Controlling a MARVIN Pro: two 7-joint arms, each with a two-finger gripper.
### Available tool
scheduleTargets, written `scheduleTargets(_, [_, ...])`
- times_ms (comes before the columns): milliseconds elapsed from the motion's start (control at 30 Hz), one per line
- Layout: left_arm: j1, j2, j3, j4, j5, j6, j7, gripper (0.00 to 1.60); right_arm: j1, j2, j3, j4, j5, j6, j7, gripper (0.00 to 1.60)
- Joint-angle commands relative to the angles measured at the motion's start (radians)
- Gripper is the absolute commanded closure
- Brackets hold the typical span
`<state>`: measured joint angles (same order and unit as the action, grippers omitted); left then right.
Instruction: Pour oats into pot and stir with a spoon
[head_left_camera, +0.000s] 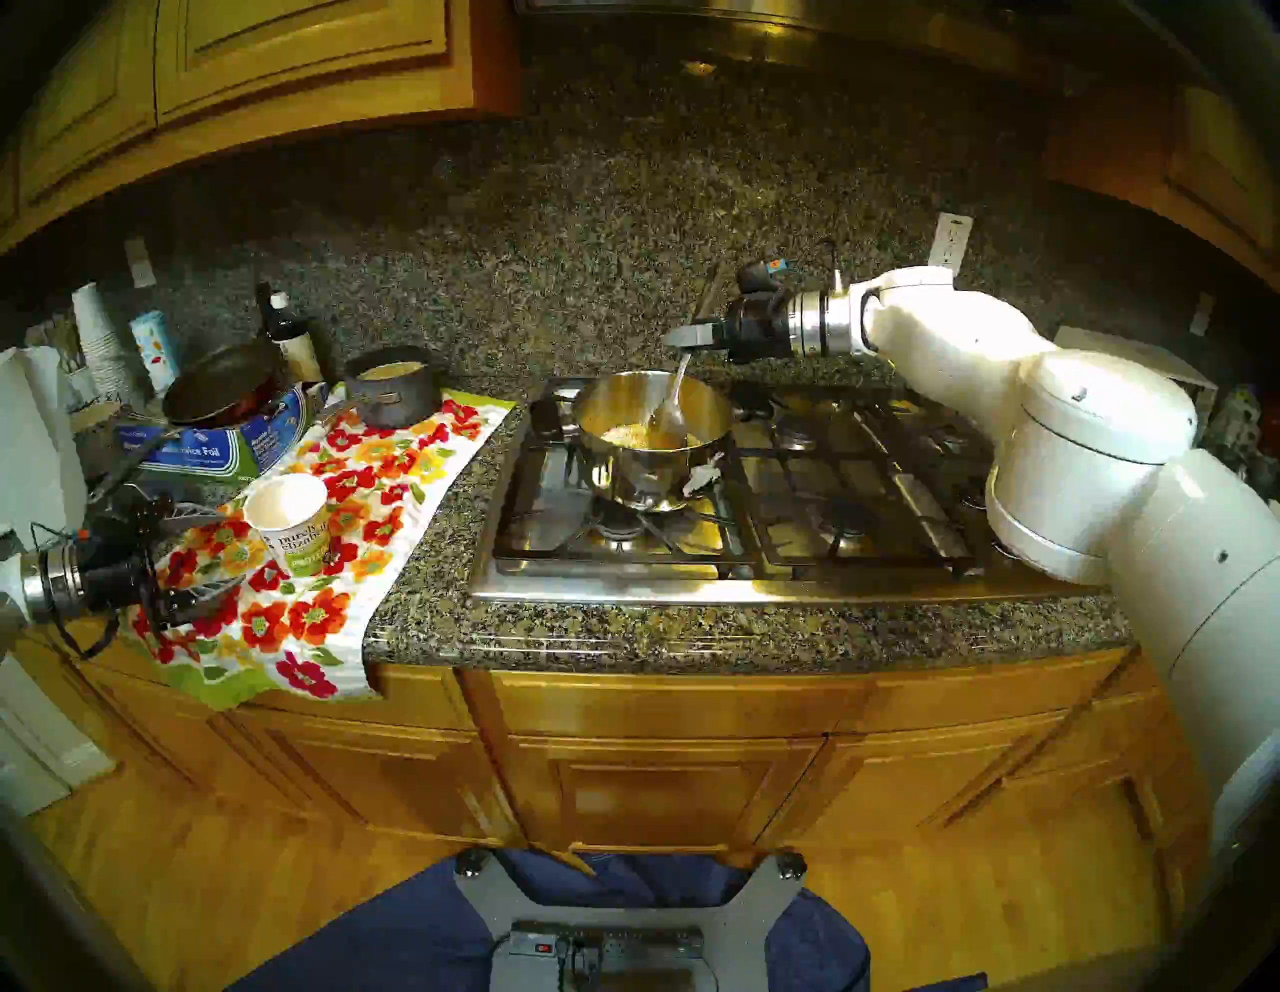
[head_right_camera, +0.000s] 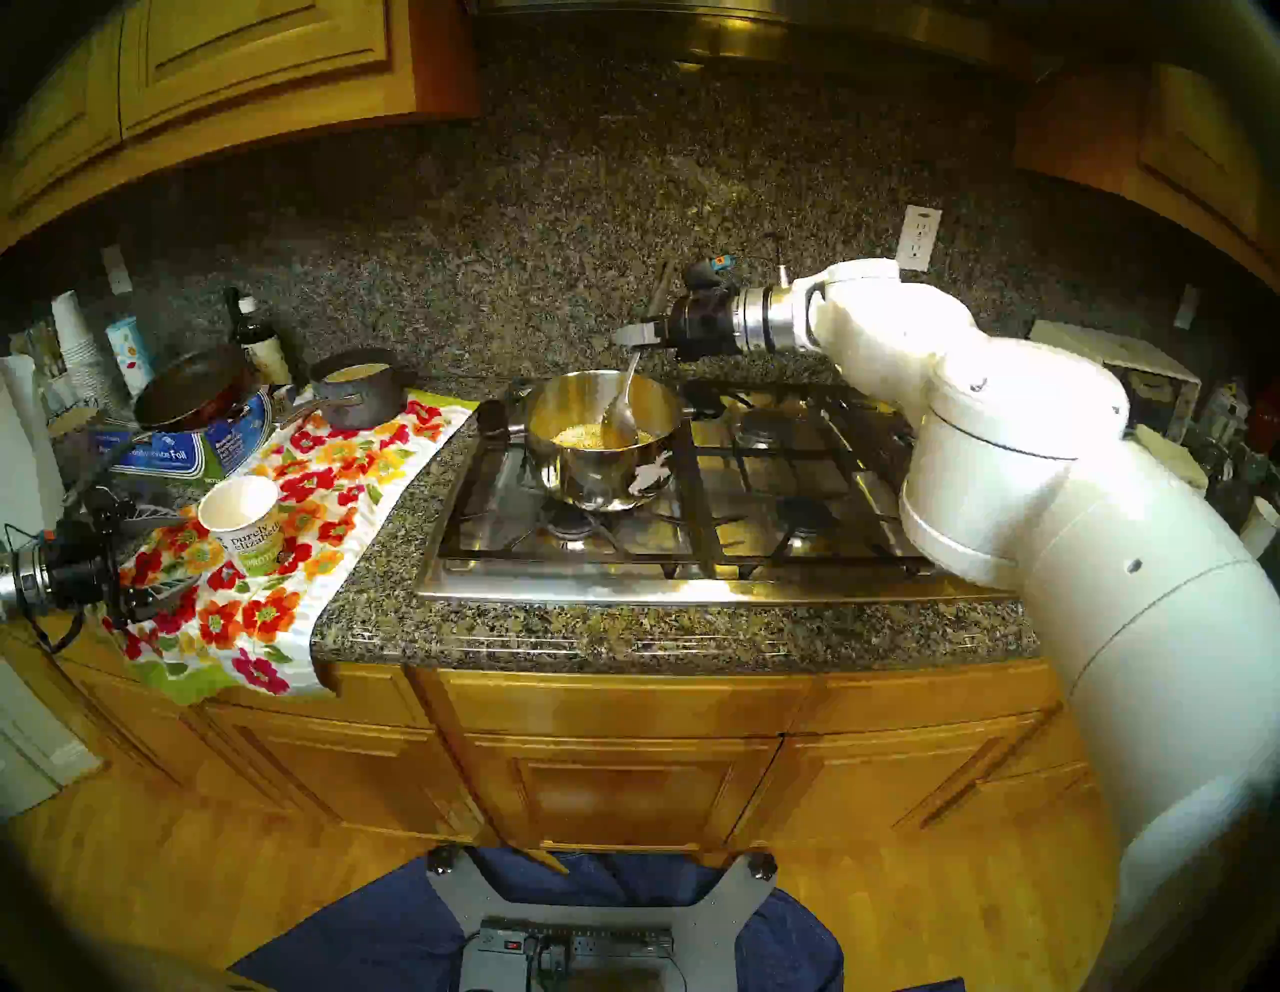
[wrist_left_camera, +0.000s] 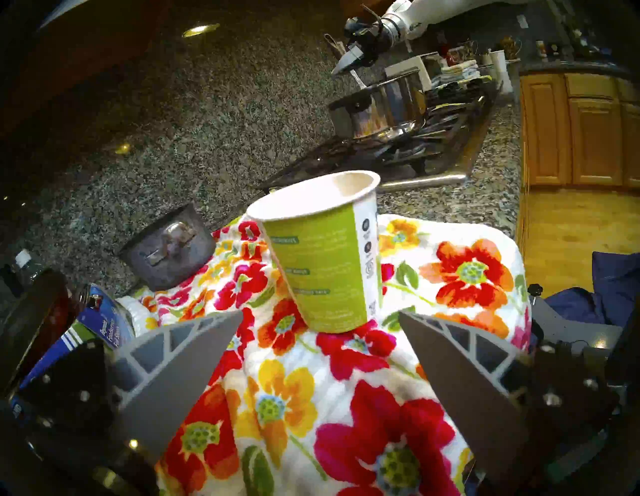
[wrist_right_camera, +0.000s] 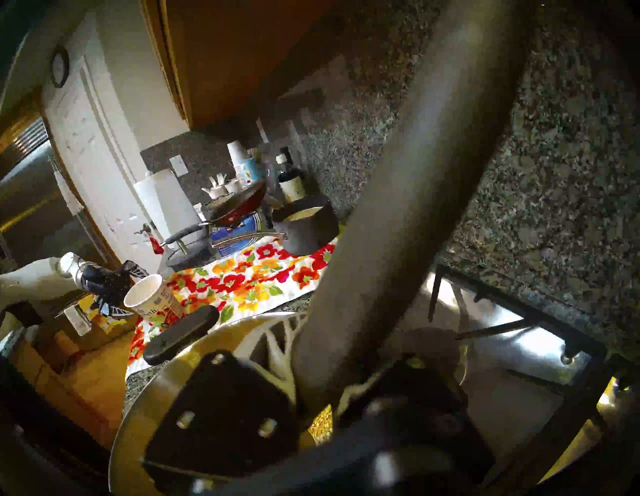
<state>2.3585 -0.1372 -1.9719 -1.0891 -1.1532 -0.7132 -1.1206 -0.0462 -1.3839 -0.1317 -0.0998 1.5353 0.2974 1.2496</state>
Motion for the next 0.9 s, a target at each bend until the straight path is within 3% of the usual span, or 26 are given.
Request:
scheduleTargets(0, [-0.008,0.011,-0.015,-0.002,-0.003,-0.004,-0.028,0.00,0.057,-0.017,0.007,0.000,0.003,-0.006,-0.036,1.60])
scheduleTargets(867, [-0.012,0.012,-0.010,-0.003,0.007,-0.009,-0.023,0.00,0.089,-0.115,0.063,-0.023,0.038,-0.004,-0.117,1.60])
